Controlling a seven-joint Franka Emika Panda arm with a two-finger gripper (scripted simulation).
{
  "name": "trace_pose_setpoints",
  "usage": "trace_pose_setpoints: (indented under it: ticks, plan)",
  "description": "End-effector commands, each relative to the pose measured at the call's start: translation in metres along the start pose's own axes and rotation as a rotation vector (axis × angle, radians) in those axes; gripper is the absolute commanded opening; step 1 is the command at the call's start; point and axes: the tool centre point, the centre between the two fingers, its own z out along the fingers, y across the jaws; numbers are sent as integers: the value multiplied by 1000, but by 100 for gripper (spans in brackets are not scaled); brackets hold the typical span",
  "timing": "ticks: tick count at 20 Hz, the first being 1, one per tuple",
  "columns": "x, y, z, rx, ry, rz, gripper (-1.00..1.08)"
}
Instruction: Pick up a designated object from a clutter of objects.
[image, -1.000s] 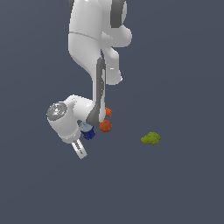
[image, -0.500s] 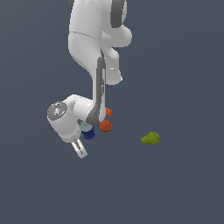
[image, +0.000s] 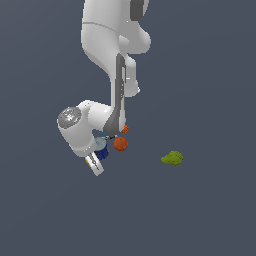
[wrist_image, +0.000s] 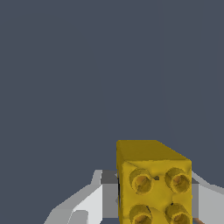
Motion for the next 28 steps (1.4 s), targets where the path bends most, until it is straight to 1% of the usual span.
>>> trace_pose_setpoints:
  ticks: [1, 16, 28]
  plan:
    - [-10, -1, -13, 1, 0, 0, -100]
    - [-98, -5, -122, 2, 0, 0, -100]
    - [-177, -10, -225, -1, 5, 0, -100]
